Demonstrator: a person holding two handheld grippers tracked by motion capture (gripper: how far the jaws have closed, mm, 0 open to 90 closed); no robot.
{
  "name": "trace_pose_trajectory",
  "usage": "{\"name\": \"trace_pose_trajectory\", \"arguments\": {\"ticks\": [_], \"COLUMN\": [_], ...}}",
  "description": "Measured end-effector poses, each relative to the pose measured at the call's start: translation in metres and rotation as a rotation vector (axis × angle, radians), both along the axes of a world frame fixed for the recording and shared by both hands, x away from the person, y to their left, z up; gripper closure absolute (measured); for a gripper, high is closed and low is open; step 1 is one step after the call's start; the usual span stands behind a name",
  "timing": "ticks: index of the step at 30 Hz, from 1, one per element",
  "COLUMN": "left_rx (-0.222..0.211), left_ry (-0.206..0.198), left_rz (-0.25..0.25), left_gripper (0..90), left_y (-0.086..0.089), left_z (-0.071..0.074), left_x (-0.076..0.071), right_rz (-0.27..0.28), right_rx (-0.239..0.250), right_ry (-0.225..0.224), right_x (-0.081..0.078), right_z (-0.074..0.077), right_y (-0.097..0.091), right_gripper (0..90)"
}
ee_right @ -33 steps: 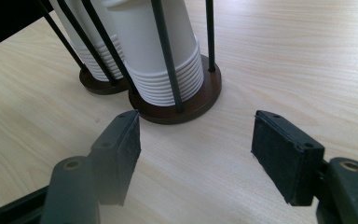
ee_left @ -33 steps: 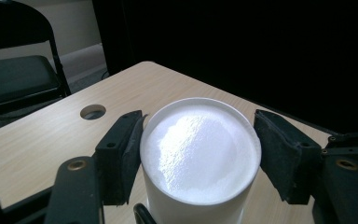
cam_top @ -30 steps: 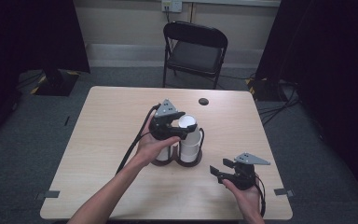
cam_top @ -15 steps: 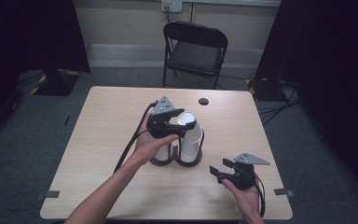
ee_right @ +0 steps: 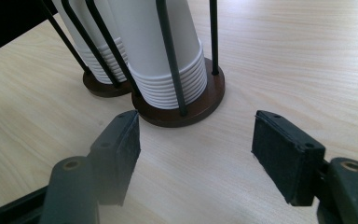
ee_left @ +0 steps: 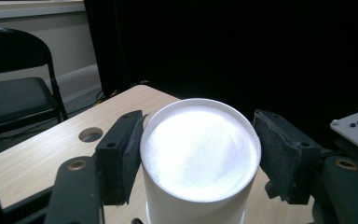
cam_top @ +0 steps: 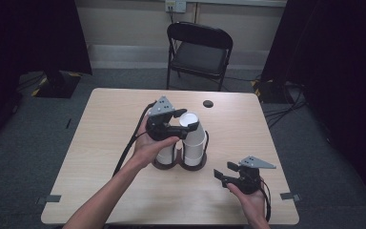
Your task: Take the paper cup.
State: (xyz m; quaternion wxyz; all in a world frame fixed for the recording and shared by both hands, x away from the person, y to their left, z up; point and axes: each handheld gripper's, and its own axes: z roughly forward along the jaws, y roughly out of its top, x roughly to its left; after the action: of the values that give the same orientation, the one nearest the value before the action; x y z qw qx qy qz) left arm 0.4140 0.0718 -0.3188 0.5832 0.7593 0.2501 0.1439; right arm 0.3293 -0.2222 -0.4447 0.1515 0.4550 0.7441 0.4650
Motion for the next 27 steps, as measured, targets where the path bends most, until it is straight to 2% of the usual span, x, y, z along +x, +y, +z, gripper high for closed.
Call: {"name": "trace_pose_trajectory", "arguments": {"ticks": [3,6,11,16,19,25,27], "left_rx": [-0.026,-0.034,-0.036,-0.051,-0.051,-0.051,-0.058], "left_ry": [0.009,0.011,0.021,0.049,0.043,0.049,0.057], "left_rz": [-0.008,-0.015,-0.026,-0.031,-0.046,-0.035,-0.045], "left_gripper": [35.0,35.0,35.0,35.0,35.0,35.0,35.1], "left_y": [0.002,0.004,0.007,0.012,0.013,0.017,0.02], "left_z": [0.003,0.005,0.005,0.001,0.0,-0.002,-0.003], "left_x": [-0.004,-0.009,-0.017,-0.022,-0.026,-0.034,-0.035], "right_rz": [-0.001,0.0,0.011,0.018,0.022,0.033,0.044], "right_rx": [0.004,0.005,0.008,0.011,0.017,0.022,0.02], "right_ry": [-0.003,-0.006,-0.015,-0.025,-0.028,-0.041,-0.043], "right_x": [0.0,-0.001,-0.002,-0.003,-0.003,-0.004,-0.005], "right_z": [0.0,0.001,0.002,0.002,0.002,0.003,0.003], "right_y": [0.0,0.0,0.001,0.004,0.005,0.008,0.009], "right_gripper": [32.2,32.0,31.8,30.5,29.4,29.8,29.4]}}
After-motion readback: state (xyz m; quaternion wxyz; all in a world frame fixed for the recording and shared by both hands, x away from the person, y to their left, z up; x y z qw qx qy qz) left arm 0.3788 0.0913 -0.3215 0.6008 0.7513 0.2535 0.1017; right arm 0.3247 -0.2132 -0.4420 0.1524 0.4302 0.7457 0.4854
